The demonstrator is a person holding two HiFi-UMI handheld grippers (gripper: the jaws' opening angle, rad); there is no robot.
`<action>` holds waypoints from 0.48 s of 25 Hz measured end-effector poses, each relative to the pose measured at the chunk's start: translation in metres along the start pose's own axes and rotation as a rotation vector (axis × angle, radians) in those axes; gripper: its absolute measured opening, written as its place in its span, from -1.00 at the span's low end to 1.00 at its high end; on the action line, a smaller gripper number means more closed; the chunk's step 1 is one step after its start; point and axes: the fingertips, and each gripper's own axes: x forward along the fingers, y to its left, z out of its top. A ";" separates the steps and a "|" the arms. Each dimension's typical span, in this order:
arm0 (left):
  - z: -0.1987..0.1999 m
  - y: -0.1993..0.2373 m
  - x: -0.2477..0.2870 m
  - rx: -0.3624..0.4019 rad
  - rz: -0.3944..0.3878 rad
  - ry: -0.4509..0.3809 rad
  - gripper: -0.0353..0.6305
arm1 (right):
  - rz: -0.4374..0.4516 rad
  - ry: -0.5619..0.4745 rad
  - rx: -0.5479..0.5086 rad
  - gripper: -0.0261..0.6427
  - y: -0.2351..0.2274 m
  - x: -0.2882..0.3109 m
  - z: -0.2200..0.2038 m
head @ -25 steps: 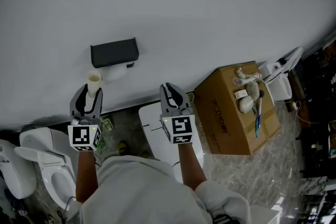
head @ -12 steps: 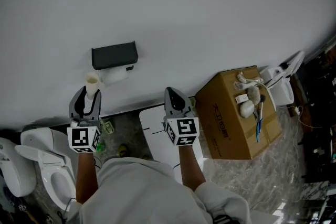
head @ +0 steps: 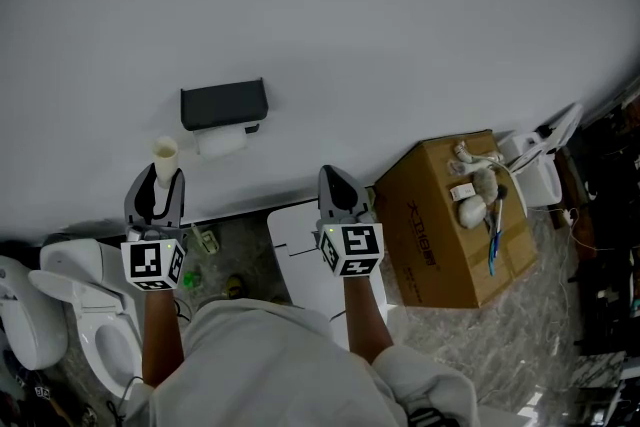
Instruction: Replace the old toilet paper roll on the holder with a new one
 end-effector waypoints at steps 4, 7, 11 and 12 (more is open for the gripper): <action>0.001 0.002 -0.001 -0.002 0.003 -0.004 -0.29 | -0.005 -0.003 0.000 -0.90 -0.001 -0.002 0.000; 0.002 0.003 -0.001 0.002 0.001 -0.005 -0.29 | -0.007 -0.005 -0.002 -0.90 -0.002 -0.003 0.001; 0.004 0.003 -0.002 0.007 0.002 -0.005 -0.29 | -0.003 -0.005 0.001 -0.90 -0.002 -0.003 0.001; 0.004 0.004 -0.003 0.008 0.004 -0.005 -0.29 | -0.002 -0.006 0.001 -0.90 -0.002 -0.002 0.001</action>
